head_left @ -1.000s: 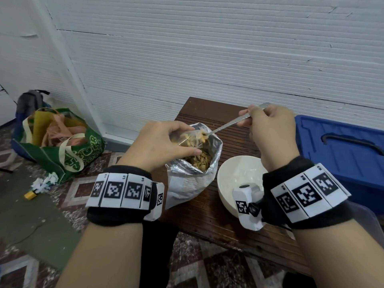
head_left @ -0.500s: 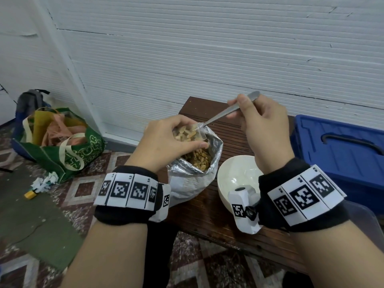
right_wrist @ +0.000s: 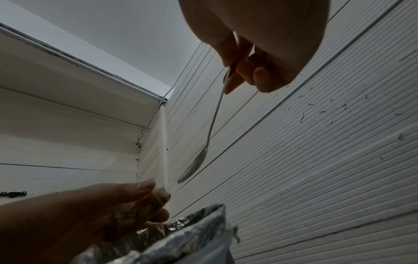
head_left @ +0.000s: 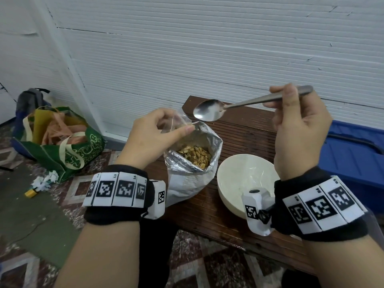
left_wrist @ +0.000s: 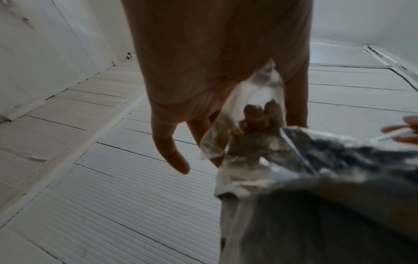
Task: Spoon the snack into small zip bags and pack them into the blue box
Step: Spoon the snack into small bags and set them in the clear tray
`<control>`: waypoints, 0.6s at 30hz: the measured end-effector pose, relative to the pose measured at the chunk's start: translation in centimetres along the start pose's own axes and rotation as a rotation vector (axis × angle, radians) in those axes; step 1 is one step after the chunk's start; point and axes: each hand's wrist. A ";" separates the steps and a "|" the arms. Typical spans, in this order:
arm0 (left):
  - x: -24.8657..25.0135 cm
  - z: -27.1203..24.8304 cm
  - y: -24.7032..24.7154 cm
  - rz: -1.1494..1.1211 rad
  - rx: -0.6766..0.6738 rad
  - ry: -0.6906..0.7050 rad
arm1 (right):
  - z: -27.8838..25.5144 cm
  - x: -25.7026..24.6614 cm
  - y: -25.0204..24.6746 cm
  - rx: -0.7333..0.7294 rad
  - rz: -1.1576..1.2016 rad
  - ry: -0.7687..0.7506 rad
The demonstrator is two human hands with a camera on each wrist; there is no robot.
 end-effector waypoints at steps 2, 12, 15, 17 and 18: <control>-0.1 0.0 -0.3 -0.020 0.000 -0.014 | -0.1 0.4 -0.1 0.030 -0.045 0.023; -0.1 0.0 -0.2 0.012 -0.015 -0.005 | -3.7 1.7 1.4 -0.450 -0.383 -0.312; -0.2 0.0 -0.2 0.044 -0.044 0.007 | -4.9 2.3 2.0 -0.522 -0.400 -0.354; -0.2 0.0 -0.2 0.054 -0.049 0.016 | -5.6 2.6 2.3 -0.541 -0.417 -0.322; -0.1 -0.1 -0.2 0.059 -0.050 0.017 | -5.8 2.7 2.4 -0.533 -0.429 -0.286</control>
Point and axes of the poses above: each hand's wrist, its own z-axis towards the middle knuckle, its own y-axis out of the palm, x = y × z, and after that the axes turned 8 degrees about x, right-handed
